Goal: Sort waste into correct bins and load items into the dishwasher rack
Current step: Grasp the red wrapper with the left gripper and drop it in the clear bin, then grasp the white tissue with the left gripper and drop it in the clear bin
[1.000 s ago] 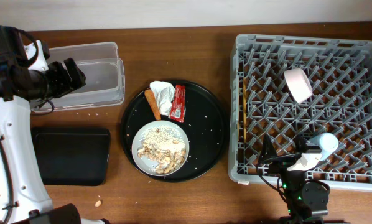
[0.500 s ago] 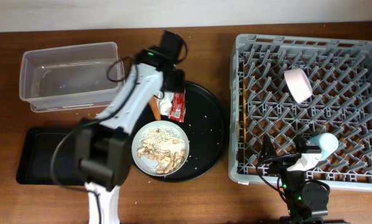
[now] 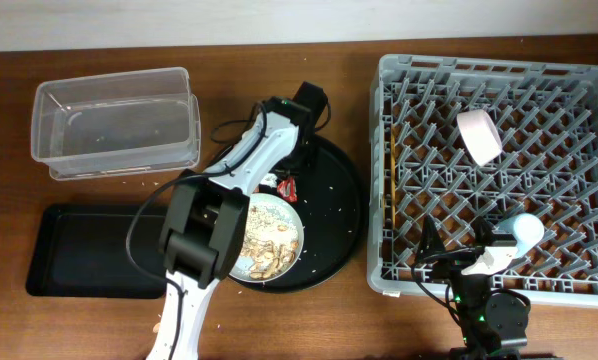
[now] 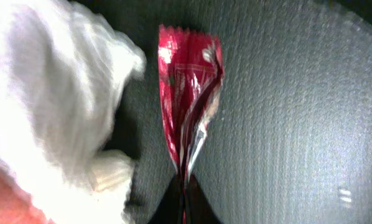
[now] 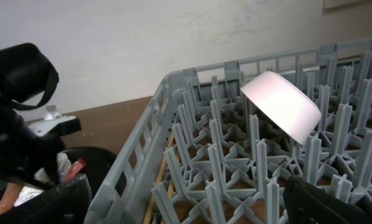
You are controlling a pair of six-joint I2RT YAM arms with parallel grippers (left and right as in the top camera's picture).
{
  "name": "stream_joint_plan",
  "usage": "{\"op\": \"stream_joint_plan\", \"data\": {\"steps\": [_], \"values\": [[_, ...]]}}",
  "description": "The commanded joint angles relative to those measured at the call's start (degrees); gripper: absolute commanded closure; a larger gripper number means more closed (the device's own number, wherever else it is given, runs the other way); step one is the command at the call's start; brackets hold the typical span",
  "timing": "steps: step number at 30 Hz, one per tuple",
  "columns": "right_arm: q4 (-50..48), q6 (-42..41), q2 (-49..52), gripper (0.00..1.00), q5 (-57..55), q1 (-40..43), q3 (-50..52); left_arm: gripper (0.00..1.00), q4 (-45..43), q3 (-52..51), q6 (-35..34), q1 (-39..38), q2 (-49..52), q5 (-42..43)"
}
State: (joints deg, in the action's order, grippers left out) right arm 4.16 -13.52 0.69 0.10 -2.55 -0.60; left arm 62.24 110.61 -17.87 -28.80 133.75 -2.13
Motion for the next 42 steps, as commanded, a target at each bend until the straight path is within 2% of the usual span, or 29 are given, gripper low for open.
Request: {"op": "stream_joint_plan", "data": {"steps": [1, 3, 5, 7, 8, 9, 10, 11, 12, 13, 14, 15, 16, 18, 20, 22, 23, 24, 27, 28, 30, 31, 32, 33, 36, 39, 41, 42], "values": [[0.33, -0.39, -0.33, 0.02, 0.13, 0.37, 0.28, 0.99, 8.81, 11.15, -3.56, 3.72, -2.8, 0.87], [0.33, -0.39, -0.33, 0.02, 0.13, 0.37, 0.28, 0.99, 10.75, 15.37, -4.17, 9.53, -5.77, 0.22], [0.33, -0.39, -0.33, 0.02, 0.13, 0.37, 0.28, 1.0, 10.64, 15.56, -7.91, 15.1, -6.91, -1.86], [0.33, -0.39, -0.33, 0.02, 0.13, 0.37, 0.28, 0.99, 8.2, 15.54, -9.2, 24.13, -6.82, -2.51], [0.33, -0.39, -0.33, 0.02, 0.13, 0.37, 0.28, 1.0, 5.51, 15.54, -9.29, 27.82, -6.82, -0.15], [0.33, -0.39, -0.33, 0.02, 0.13, 0.37, 0.28, 1.0, 4.22, 15.54, -9.29, 29.35, -6.8, 0.28], [0.33, -0.39, -0.33, 0.02, 0.13, 0.37, 0.28, 0.94, 3.34, 15.54, -9.29, 30.53, -6.43, 0.22], [0.33, -0.39, -0.33, 0.02, 0.13, 0.37, 0.28, 0.77, 2.67, 15.5, -9.29, 31.52, -5.92, 0.04], [0.33, -0.39, -0.33, 0.02, 0.13, 0.37, 0.28, 0.56, 1.81, 15.5, -9.29, 32.37, -5.22, -1.51], [0.33, -0.39, -0.33, 0.02, 0.13, 0.37, 0.28, 0.42, 0.94, 15.58, -9.29, 32.61, -5.2, -0.59], [0.33, -0.39, -0.33, 0.02, 0.13, 0.37, 0.28, 0.4, 1.22, 16.09, -9.22, 32.61, -5.49, 1.14], [0.33, -0.39, -0.33, 0.02, 0.13, 0.37, 0.28, 0.33, 2.12, 17.2, -7.74, 32.13, -5.88, 5.84], [0.33, -0.39, -0.33, 0.02, 0.13, 0.37, 0.28, 0.33, 3.82, 17.94, -5.7, 30.97, -6.43, 10.08], [0.33, -0.39, -0.33, 0.02, 0.13, 0.37, 0.28, 0.36, 8.44, 17.59, 1.51, 25.29, -6.8, 9.81], [0.33, -0.39, -0.33, 0.02, 0.13, 0.37, 0.28, 0.38, 8.28, 10.8, 1.68, 14.84, -6.58, -0.98], [0.33, -0.39, -0.33, 0.02, 0.13, 0.37, 0.28, 0.37, 1.88, 2.29, 1.51, 8.7, -6.54, -3.96], [0.33, -0.39, -0.33, 0.02, 0.13, 0.37, 0.28, 0.37, -1.51, -1.64, -0.83, 7.06, -6.54, -4.04], [0.33, -0.39, -0.33, 0.02, 0.13, 0.37, 0.28, 0.37, -5.66, -6.58, -3.63, 6.27, -6.47, -4.72], [0.33, -0.39, -0.33, 0.02, 0.13, 0.37, 0.28, 0.39, -11.61, -13.84, -3.72, 6.29, -6.25, -4.09], [0.33, -0.39, -0.33, 0.02, 0.13, 0.37, 0.28, 0.48, -13.16, -15.65, -3.67, 6.29, -6.23, -2.47], [0.33, -0.39, -0.33, 0.02, 0.13, 0.37, 0.28, 0.96, -13.64, -14.73, -0.46, 6.29, -6.69, 3.76], [0.33, -0.39, -0.33, 0.02, 0.13, 0.37, 0.28, 1.0, -8.22, -8.92, -0.5, 6.56, -9.29, 5.53], [0.33, -0.39, -0.33, 0.02, 0.13, 0.37, 0.28, 1.0, -2.69, -3.48, -0.52, 7.69, -12.57, 3.32], [0.33, -0.39, -0.33, 0.02, 0.13, 0.37, 0.28, 1.0, 1.33, 3.06, -0.52, 12.31, -18.03, -5.09], [0.33, -0.39, -0.33, 0.02, 0.13, 0.37, 0.28, 1.0, -1.4, 4.09, -0.57, 21.73, -20.81, -8.2], [0.33, -0.39, -0.33, 0.02, 0.13, 0.37, 0.28, 1.0, -4.92, 3.87, -0.74, 30.18, -17.33, -8.13], [0.33, -0.39, -0.33, 0.02, 0.13, 0.37, 0.28, 0.64, -5.6, 3.87, -0.42, 33.03, -12.5, -2.54], [0.33, -0.39, -0.33, 0.02, 0.13, 0.37, 0.28, 0.58, -5.27, 3.87, 0.07, 33.2, -11.69, -0.72]]}}
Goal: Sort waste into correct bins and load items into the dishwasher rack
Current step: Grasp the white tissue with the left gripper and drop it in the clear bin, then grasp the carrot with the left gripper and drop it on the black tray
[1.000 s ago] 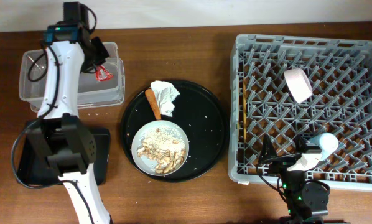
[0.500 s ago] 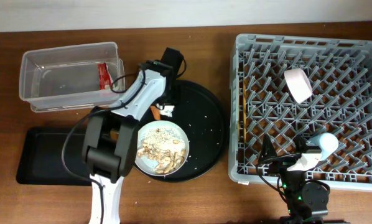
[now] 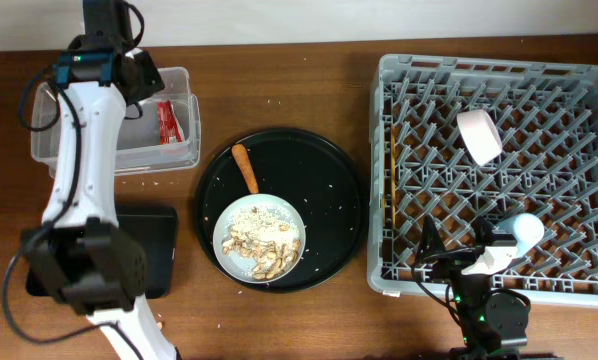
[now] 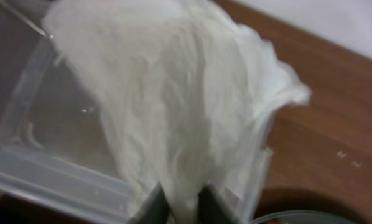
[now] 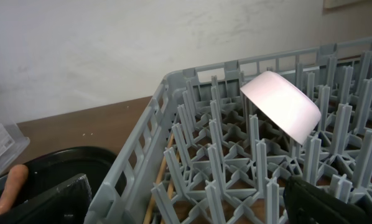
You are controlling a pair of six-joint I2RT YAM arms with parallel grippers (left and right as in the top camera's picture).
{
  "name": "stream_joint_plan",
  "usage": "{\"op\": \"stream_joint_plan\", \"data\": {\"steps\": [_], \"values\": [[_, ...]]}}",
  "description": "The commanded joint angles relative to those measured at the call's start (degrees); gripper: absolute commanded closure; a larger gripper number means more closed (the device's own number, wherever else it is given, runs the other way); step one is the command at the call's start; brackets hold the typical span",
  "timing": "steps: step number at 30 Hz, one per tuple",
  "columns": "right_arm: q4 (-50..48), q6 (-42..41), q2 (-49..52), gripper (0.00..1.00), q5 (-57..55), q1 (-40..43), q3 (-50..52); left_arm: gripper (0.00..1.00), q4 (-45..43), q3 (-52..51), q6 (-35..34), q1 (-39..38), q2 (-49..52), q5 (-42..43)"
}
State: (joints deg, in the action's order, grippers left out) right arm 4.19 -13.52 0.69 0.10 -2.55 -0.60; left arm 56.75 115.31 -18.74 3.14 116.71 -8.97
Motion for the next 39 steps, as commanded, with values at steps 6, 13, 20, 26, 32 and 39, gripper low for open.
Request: {"op": "stream_joint_plan", "data": {"steps": [6, 13, 20, 26, 32, 39], "values": [[0.31, -0.39, -0.33, 0.02, 0.11, 0.37, 0.28, 0.09, 13.4, 7.39, 1.68, -2.67, 2.54, 8.39], [0.33, -0.39, -0.33, 0.02, 0.13, 0.37, 0.28, 0.44, 13.88, -8.52, -13.22, -18.88, 2.45, 7.69], [0.31, -0.39, -0.33, 0.02, 0.13, 0.37, 0.28, 0.49, -11.02, -31.19, -15.3, -20.28, 2.47, 3.08], [0.31, -0.39, -0.33, 0.02, 0.13, 0.37, 0.28, 0.83, -18.34, -33.46, -14.97, -20.22, 2.62, 4.15], [0.31, -0.39, -0.33, 0.02, 0.13, 0.37, 0.28, 0.87, -6.6, -18.29, -11.72, -20.22, -6.36, 3.87], [0.31, -0.39, -0.33, 0.02, 0.13, 0.37, 0.28, 0.94, 34.12, -16.59, -30.99, -12.79, -29.77, -10.78]]}}
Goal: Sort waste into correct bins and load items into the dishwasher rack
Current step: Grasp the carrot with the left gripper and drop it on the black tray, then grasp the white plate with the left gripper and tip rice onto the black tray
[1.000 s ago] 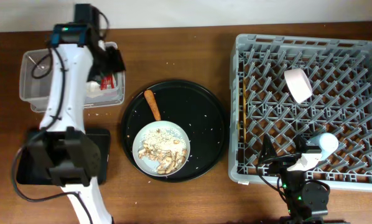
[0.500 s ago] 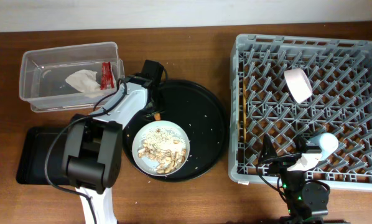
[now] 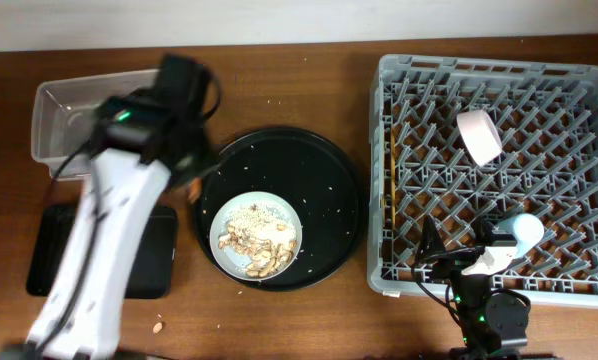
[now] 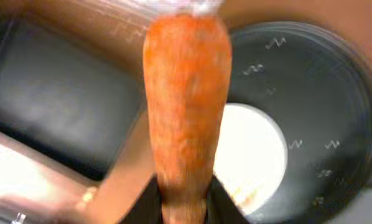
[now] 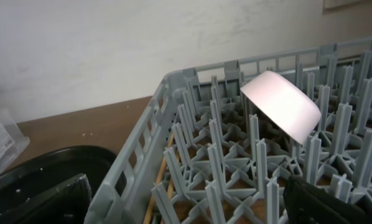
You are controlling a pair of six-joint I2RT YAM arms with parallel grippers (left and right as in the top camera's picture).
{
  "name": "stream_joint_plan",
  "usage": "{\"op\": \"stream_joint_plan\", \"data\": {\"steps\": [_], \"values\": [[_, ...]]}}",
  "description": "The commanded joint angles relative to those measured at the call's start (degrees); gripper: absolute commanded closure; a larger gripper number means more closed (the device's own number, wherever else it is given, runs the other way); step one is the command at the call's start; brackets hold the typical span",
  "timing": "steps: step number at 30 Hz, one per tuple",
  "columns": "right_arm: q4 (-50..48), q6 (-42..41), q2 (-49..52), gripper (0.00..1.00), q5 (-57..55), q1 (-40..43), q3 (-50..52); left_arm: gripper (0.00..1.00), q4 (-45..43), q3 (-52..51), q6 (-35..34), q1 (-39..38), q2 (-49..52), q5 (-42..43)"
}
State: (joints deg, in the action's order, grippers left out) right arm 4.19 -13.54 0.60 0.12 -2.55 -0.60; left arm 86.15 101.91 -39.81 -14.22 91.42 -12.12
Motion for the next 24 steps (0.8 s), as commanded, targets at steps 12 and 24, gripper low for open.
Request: {"op": "stream_joint_plan", "data": {"steps": [12, 24], "values": [[0.31, -0.37, -0.24, 0.02, 0.11, 0.37, 0.28, 0.31, -28.74, -50.71, -11.02, 34.34, -8.55, 10.36], [0.31, -0.37, -0.24, 0.02, 0.11, 0.37, 0.28, 0.39, -25.99, -28.09, 14.64, -13.77, -1.86, 8.61]]}}
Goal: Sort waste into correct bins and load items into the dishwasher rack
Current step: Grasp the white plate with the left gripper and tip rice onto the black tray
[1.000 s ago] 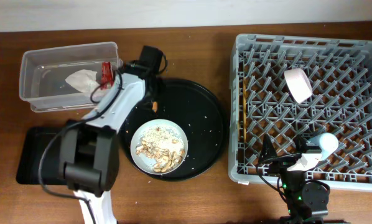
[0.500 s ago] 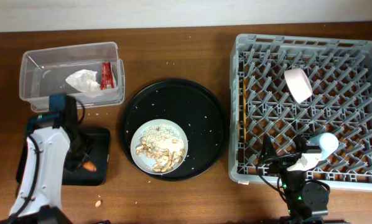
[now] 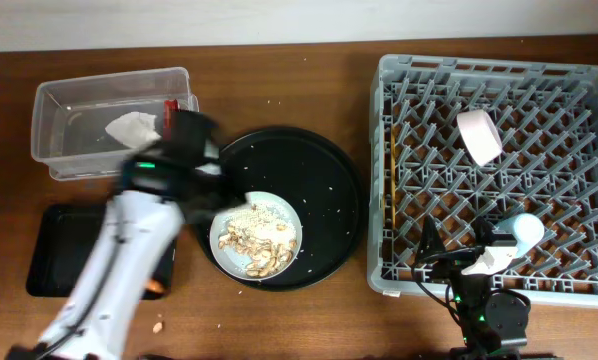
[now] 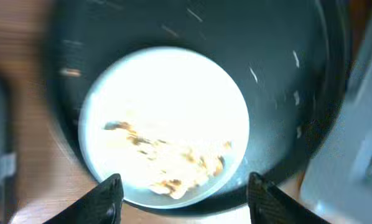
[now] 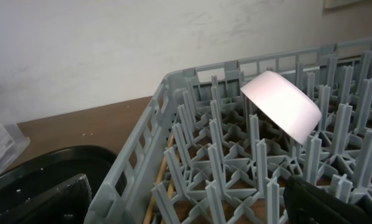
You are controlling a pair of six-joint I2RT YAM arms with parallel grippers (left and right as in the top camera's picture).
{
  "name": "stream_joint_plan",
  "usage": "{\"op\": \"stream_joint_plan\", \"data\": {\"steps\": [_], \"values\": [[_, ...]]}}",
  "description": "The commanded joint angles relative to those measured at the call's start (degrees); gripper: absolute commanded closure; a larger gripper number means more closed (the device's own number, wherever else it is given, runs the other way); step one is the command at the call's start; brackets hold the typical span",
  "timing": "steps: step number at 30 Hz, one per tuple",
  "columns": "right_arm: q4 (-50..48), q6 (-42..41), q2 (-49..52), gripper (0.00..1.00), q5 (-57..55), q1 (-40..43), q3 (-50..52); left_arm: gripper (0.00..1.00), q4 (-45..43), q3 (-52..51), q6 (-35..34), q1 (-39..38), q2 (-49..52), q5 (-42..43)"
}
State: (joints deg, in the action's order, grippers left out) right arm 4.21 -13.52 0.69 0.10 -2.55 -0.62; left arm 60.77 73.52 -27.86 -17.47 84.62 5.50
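Note:
My left gripper (image 4: 187, 200) hangs open over the white plate (image 4: 167, 118) of food scraps, which sits on the round black tray (image 3: 324, 205). The overhead view shows the left arm blurred, with its gripper (image 3: 217, 192) at the plate's (image 3: 257, 237) upper left. The clear bin (image 3: 69, 150) holds a white napkin (image 3: 131, 127) and a red wrapper (image 3: 169, 108). An orange end (image 3: 157, 287) shows at the right edge of the black rectangular tray (image 3: 64, 260). My right gripper (image 5: 186, 202) stands open at the grey dish rack's (image 5: 173, 124) near-left corner.
The rack (image 3: 499, 70) holds a tilted white bowl (image 3: 479, 137), a white cup (image 3: 524, 230) at the front, and wooden chopsticks (image 3: 388, 185) along its left wall. Crumbs lie scattered on the round tray and the table. A small nut (image 3: 159, 325) lies by the table's front edge.
My left gripper was shut on an orange carrot beside the black rectangular tray. Now it is open with nothing in it, over the plate. The right arm has not moved.
My left gripper was down on the round tray at a red wrapper and a white napkin. Then it held the napkin over the clear bin, the wrapper lying inside. Then it held the carrot, gone from the round tray. Now it is open above the plate.

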Motion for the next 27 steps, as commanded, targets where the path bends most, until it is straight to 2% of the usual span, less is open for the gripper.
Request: {"op": "stream_joint_plan", "data": {"steps": [1, 4, 6, 9, 12, 15, 17, 20, 22, 23, 25, 27], "values": [[0.28, -0.39, -0.33, 0.02, 0.13, 0.37, 0.31, 0.42, -1.99, 0.31, 2.69, -15.1, 8.46, -9.4], [0.28, -0.39, -0.33, 0.02, 0.13, 0.37, 0.31, 0.5, -5.44, 0.31, 2.69, -22.69, 18.18, -9.44], [0.28, -0.39, -0.33, 0.02, 0.13, 0.37, 0.31, 0.55, -6.14, 0.31, 2.69, -24.46, 22.1, -9.75], [0.28, -0.39, -0.33, 0.02, 0.13, 0.37, 0.31, 0.56, -6.36, 0.31, 4.22, -24.72, 25.44, -9.79], [0.28, -0.39, -0.33, 0.02, 0.13, 0.37, 0.31, 0.79, -6.97, 0.33, 4.79, -25.11, 27.04, -9.35], [0.28, -0.39, -0.33, 0.02, 0.13, 0.37, 0.31, 0.84, -6.14, 0.31, 11.1, -26.88, 27.15, -9.4], [0.28, -0.39, -0.33, 0.02, 0.13, 0.37, 0.31, 0.85, -6.08, 0.31, 12.83, -29.46, 27.78, -10.88], [0.28, -0.39, -0.33, 0.02, 0.13, 0.37, 0.31, 0.85, -6.12, 0.31, 13.0, -29.88, 29.86, -14.62], [0.31, -0.39, -0.33, 0.02, 0.13, 0.37, 0.31, 0.97, -6.14, 0.31, 13.05, -29.53, 30.77, -15.87], [0.28, -0.39, -0.33, 0.02, 0.13, 0.37, 0.31, 1.0, -6.34, 0.33, 12.96, -29.51, 30.77, -16.79], [0.28, -0.39, -0.33, 0.02, 0.13, 0.37, 0.31, 1.0, -5.29, 2.93, 11.65, -29.49, 30.77, -19.15], [0.28, -0.39, -0.33, 0.02, 0.13, 0.37, 0.31, 1.0, -0.5, 9.18, 8.72, -29.49, 30.75, -21.49]]}}
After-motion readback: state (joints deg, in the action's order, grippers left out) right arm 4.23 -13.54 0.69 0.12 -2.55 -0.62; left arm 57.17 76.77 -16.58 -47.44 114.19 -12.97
